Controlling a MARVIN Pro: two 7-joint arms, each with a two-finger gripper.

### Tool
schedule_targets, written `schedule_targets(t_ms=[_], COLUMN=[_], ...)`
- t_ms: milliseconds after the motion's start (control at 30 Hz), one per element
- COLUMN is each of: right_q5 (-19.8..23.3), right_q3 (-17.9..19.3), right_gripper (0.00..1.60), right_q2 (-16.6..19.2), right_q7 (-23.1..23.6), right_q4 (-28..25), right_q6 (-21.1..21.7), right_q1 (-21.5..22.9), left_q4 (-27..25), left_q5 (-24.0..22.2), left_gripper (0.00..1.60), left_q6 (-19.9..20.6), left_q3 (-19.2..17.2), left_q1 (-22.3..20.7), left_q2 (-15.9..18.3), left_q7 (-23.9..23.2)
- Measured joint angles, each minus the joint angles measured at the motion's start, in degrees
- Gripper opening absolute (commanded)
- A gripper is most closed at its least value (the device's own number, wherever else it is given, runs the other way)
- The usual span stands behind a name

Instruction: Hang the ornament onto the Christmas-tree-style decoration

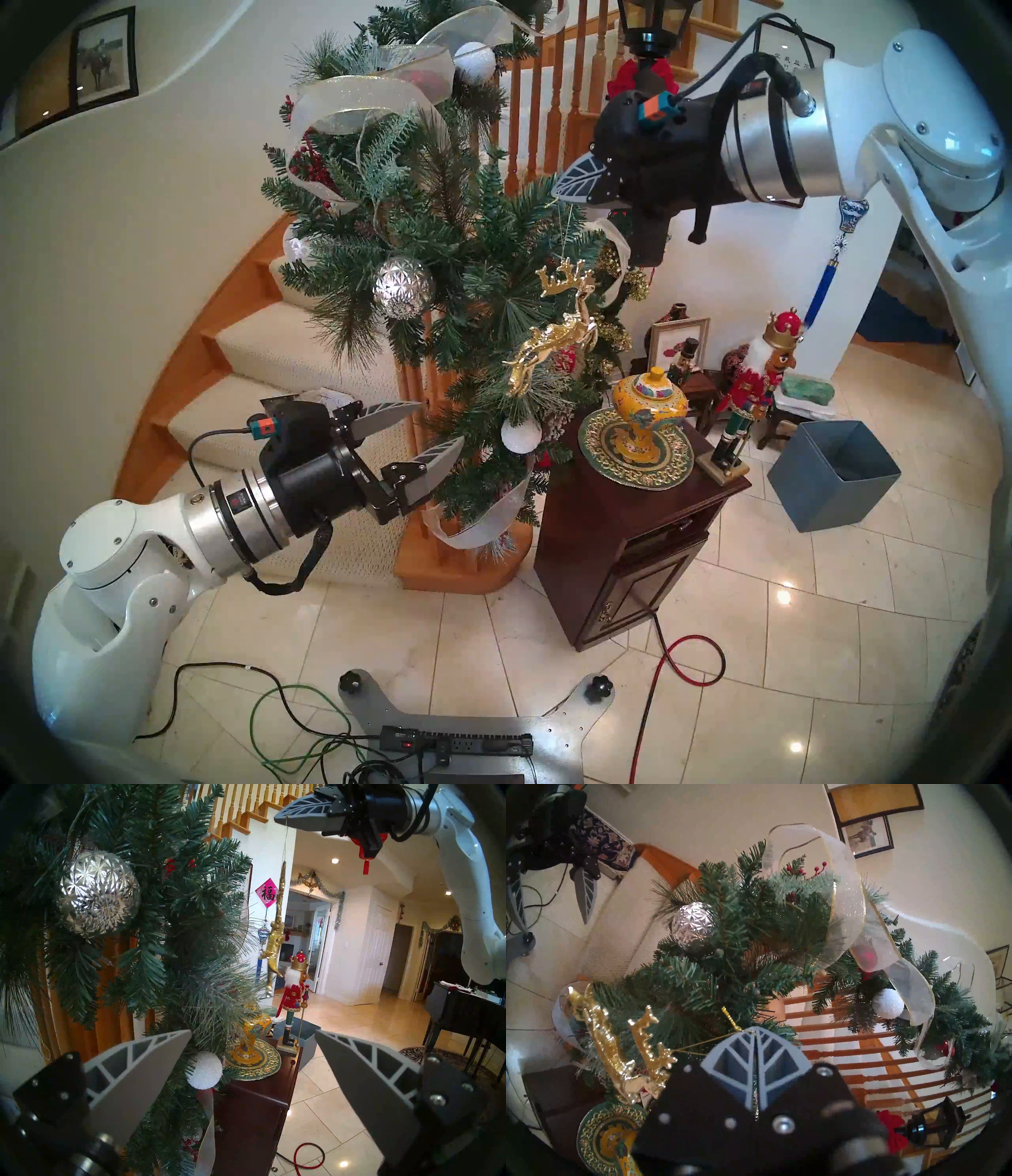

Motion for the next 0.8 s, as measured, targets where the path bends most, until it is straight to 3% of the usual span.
schedule_targets(t_ms=[800], right_q5=[-2.1], right_q3=[-1.3], right_gripper=[0.00], right_q2=[-1.2], right_q7=[-0.4], right_q4=[1.2], right_q6=[0.3], right_q1=[0.1], left_q4=[0.0], left_q5=[0.0], left_gripper=[1.60], left_q6=[0.0], left_q3=[0.0], left_q1=[0.0], left_q2=[0.0], left_q7=[0.0])
